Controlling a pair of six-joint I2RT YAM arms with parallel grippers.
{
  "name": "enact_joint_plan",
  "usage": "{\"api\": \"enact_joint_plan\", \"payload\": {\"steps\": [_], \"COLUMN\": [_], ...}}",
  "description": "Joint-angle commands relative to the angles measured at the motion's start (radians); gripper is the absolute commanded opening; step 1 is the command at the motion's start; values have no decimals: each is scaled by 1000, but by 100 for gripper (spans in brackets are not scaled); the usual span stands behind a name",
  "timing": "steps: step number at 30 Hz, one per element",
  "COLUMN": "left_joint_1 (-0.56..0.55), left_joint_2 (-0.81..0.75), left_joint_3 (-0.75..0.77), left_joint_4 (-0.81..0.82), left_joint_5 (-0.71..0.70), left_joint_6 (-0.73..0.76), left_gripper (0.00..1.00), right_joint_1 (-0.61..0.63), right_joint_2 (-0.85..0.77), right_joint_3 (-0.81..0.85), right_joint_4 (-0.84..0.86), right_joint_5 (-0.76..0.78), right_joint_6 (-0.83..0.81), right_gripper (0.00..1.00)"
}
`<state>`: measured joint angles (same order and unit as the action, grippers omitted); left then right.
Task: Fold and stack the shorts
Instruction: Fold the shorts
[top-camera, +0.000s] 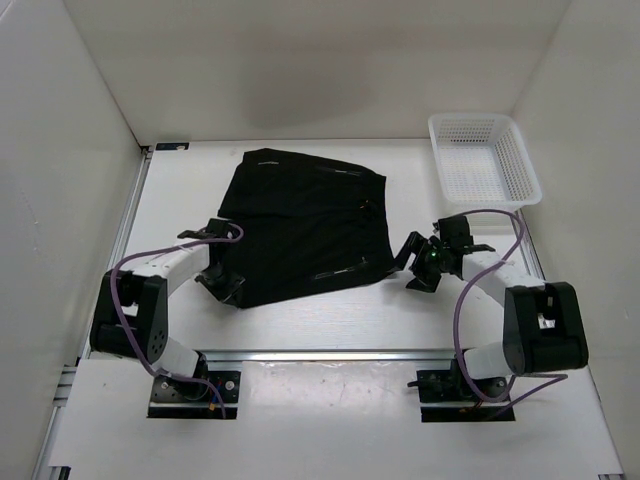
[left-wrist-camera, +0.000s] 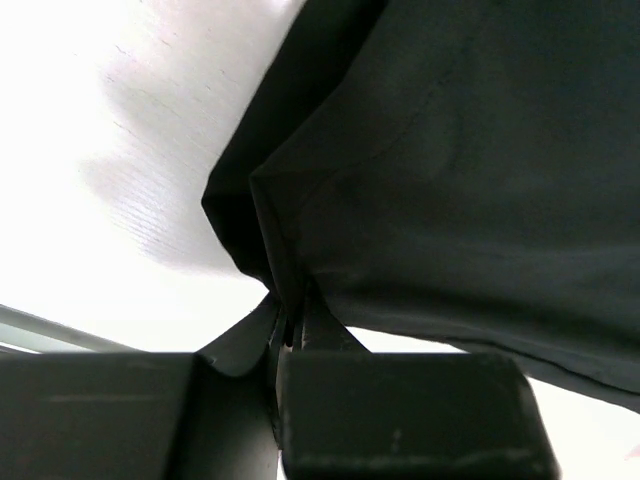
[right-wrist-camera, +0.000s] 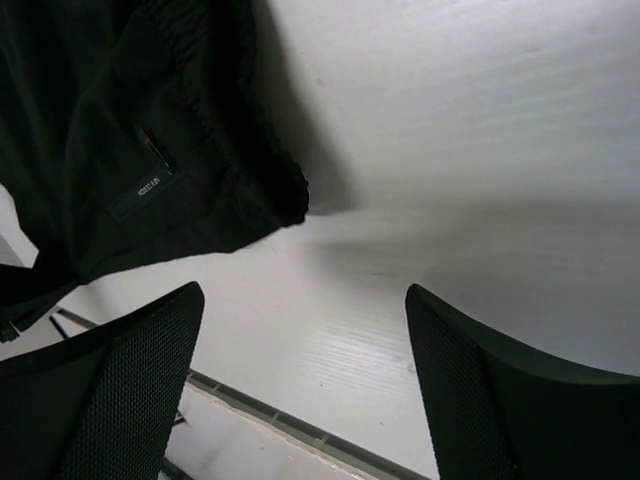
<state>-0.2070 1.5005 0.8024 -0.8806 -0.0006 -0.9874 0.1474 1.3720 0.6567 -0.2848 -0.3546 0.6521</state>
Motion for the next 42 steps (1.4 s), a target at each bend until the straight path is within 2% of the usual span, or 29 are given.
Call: {"api": "enact_joint_plan", "payload": {"steps": [1,6,8,12,13,14,20,24,30,33,37,42], "left_joint_1": [-6,-6,-6,-15,-15,-15,-15,-15,-26,-46,-57,-66], "left_joint_2": [-60,-71,-81,-105,-120,-131,-252,-362,-493,-513,-432,-150], "left_joint_3": [29,47,60,112,121,121,146,112,89,133,311,680], "left_joint_4": [17,17,8,-35,-46,-57,-147,-178,-241,-253,-273,-304], "left_joint_5": [-21,-12,-12,-12,-22,-22,-55,-53,-44,-44,-111,-193], "left_joint_6": [13,13,13,23,23,23,13,-7,-48,-48,-4,95], "left_gripper": [10,10,10,10,10,10,10,10,10,10,10,10], "right_joint_1": [7,72,86,95,95,95,95,95,95,95,95,95], "right_joint_2": [53,177,209,240,240,240,99,-34,-310,-467,-626,-549], "right_joint_3": [35,121,144,153,153,153,58,-20,-109,-120,-66,62], "right_joint_4": [108,108,121,147,128,104,53,-43,-212,-339,-493,-521], "right_joint_5": [-67,-6,8,44,63,74,92,92,124,152,212,258], "right_joint_6": [14,14,35,35,35,12,-23,-35,-35,-25,-14,-14], "right_gripper": [83,71,61,27,9,0,0,0,0,0,0,0]}}
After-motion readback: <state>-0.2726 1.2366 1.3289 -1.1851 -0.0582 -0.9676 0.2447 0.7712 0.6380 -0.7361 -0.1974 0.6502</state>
